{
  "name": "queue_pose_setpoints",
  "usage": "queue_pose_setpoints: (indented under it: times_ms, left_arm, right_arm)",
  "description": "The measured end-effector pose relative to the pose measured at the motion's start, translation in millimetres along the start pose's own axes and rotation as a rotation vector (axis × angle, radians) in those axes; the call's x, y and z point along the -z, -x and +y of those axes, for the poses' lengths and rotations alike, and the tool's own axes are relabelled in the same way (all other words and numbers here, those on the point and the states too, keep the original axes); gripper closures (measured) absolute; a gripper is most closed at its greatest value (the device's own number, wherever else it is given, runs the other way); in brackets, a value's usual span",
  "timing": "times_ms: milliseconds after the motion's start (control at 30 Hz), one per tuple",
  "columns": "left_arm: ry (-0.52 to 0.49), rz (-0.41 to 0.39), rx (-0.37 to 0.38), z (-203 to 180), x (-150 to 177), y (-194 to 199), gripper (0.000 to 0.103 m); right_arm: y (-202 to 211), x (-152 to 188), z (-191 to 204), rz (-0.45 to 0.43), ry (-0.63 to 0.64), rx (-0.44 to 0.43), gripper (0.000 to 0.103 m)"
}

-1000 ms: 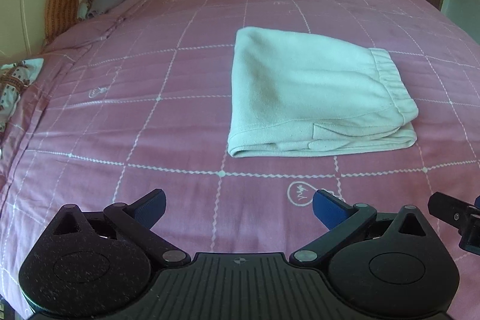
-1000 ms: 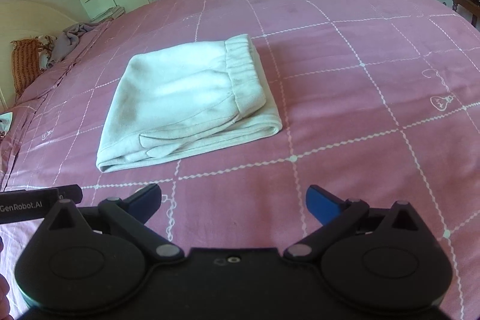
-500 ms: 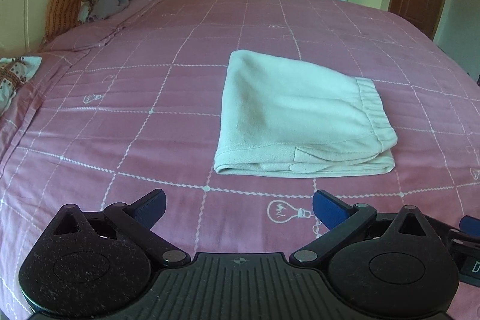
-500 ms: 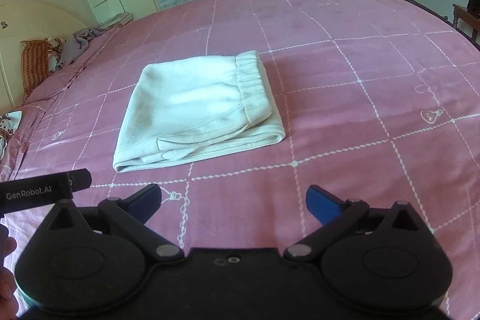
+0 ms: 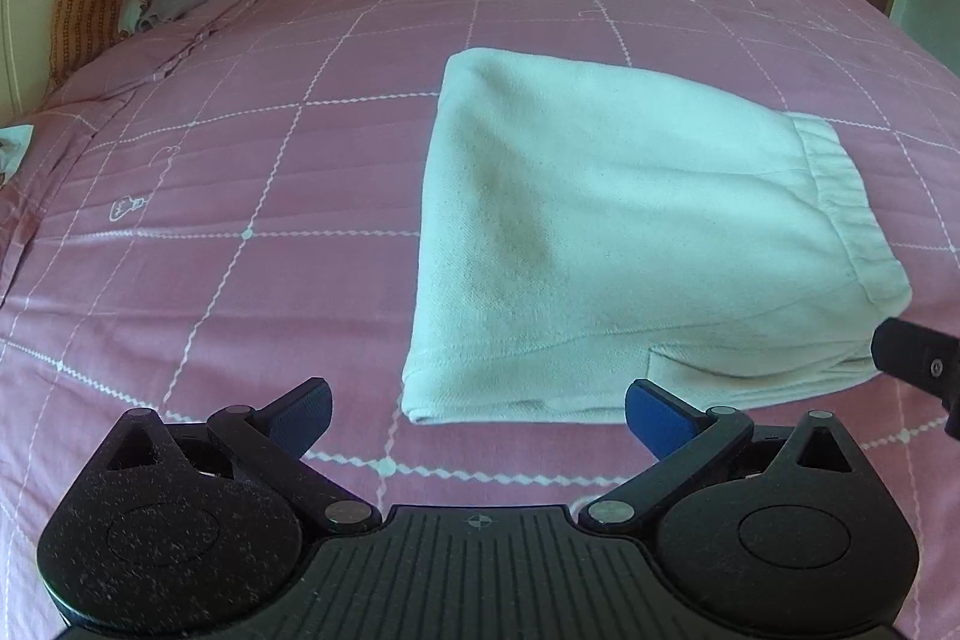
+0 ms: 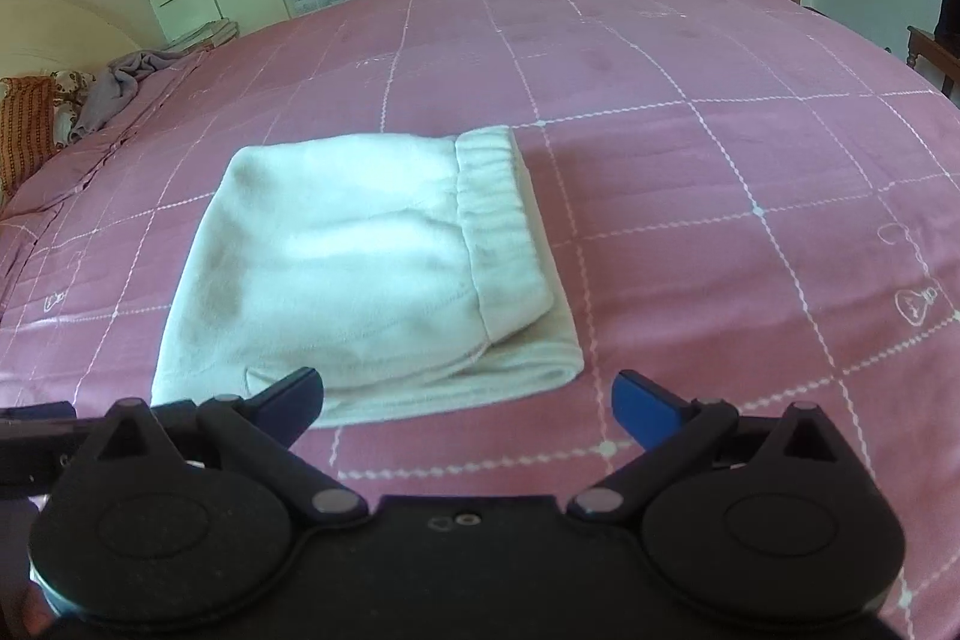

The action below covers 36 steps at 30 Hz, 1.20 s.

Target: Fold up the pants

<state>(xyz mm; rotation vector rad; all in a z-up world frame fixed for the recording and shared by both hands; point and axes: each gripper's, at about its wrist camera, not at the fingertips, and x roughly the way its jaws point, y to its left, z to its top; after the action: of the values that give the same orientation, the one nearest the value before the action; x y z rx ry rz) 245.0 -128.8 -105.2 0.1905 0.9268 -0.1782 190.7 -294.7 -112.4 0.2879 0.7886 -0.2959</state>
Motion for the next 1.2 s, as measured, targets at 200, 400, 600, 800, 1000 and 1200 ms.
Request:
queue_pose_setpoints:
  times_ms: [200, 400, 600, 800, 1000, 1200]
  left_arm:
    - [0.079, -0.002, 0.06, 4.2, -0.1, -35.6, 0.0]
    - [0.206, 0.103, 0.174, 25.7, -1.6, -53.9, 0.0]
    - [-0.136, 0.004, -0.092, -36.6, -6.1, -31.4, 0.0]
    - [-0.121, -0.007, -0.106, -43.1, -5.0, -30.5, 0.0]
    - [-0.011, -0.056, -0.044, -11.0, -1.0, 15.0, 0.0]
    - [-0.062, -0.228, -0.06, 16.2, 37.1, 128.9, 0.0]
  right_arm:
    - [-55.6, -11.0, 4.0, 0.057, 0.087, 0.139, 0.003]
    - [-75.5, 9.1, -13.7, 0.143, 0.036, 0.11, 0.003]
    - [-69.6, 14.5, -9.1, 0.136, 0.043, 0.095, 0.003]
    - [-46.6, 18.8, -7.5, 0.108, 0.048, 0.08, 0.002]
    - [-6.4, 25.8, -12.7, 0.063, 0.06, 0.066, 0.002]
    - [70.8, 37.5, -14.3, -0.014, 0.061, -0.027, 0.001]
